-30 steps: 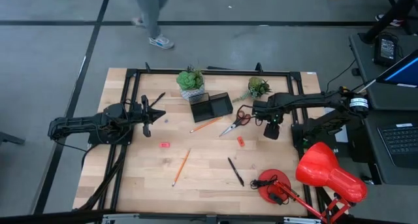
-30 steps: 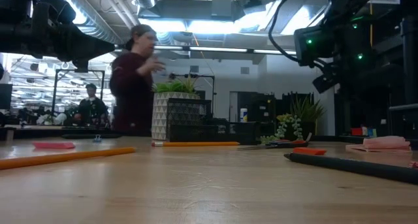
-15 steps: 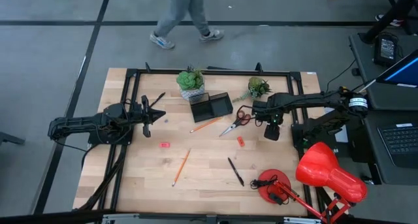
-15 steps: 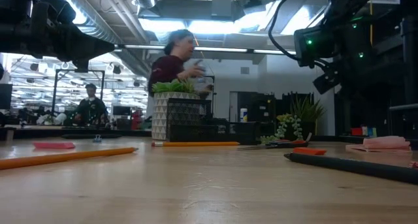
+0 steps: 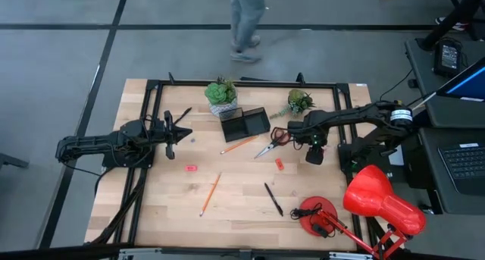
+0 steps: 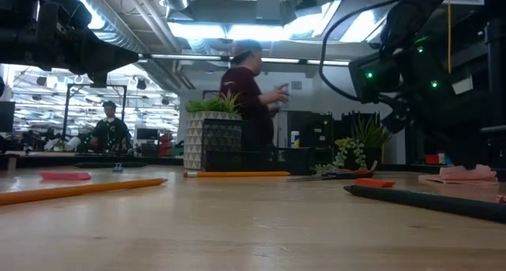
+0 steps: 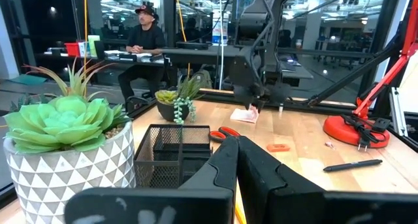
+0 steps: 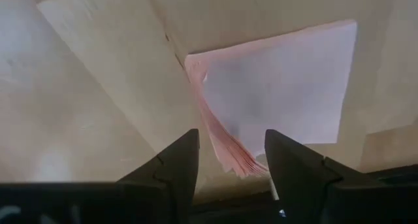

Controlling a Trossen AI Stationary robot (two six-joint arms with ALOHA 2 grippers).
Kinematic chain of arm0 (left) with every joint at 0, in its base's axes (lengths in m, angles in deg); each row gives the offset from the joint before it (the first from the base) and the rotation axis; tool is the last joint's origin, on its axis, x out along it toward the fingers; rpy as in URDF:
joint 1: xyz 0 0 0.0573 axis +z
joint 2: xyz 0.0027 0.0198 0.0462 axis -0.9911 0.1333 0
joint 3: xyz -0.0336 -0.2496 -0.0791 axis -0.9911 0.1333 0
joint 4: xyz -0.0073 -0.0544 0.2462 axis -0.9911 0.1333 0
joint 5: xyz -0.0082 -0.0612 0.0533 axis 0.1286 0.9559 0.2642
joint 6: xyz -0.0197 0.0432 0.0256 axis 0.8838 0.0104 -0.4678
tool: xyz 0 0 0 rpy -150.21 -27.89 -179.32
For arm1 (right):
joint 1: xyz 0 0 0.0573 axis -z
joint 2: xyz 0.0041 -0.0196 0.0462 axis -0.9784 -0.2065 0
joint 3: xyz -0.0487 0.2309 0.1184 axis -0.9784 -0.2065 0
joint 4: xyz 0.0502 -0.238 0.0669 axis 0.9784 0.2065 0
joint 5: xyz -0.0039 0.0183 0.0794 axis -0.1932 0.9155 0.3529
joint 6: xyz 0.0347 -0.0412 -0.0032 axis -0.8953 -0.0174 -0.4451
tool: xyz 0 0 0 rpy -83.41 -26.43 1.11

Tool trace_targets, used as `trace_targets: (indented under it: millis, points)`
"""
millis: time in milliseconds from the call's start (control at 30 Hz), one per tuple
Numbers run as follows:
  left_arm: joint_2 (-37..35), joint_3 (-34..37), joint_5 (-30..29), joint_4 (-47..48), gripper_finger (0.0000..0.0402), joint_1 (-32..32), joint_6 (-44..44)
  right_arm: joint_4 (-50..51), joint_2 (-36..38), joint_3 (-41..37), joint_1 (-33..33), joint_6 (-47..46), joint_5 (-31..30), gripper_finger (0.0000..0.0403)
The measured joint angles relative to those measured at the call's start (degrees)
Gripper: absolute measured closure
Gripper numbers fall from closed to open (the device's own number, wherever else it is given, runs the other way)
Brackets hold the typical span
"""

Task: Pick and place office supplies into organizer
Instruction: Put the pink sticky notes into the black desk organizer

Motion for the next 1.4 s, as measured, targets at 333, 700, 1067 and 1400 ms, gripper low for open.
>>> trace_targets:
  millis: [333, 700, 1067, 1400]
  points:
    - [0.0, 0.0, 0.0, 0.0, 0.0397, 0.0, 0.0, 0.1, -2.7, 0.0, 0.0, -0.1, -0.2, 0.0226]
    - [0.0, 0.0, 0.0, 0.0, 0.0397, 0.0, 0.0, 0.1, -5.1, 0.0, 0.0, -0.1, -0.2, 0.0282]
    - [0.0, 0.0, 0.0, 0.0, 0.0398, 0.0, 1.2, 0.2, -5.1, 0.0, 0.0, -0.3, -0.2, 0.0396]
    - [0.0, 0.0, 0.0, 0.0, 0.0398, 0.0, 1.3, 0.2, -5.1, 0.0, -0.1, -0.8, -0.1, 0.0401]
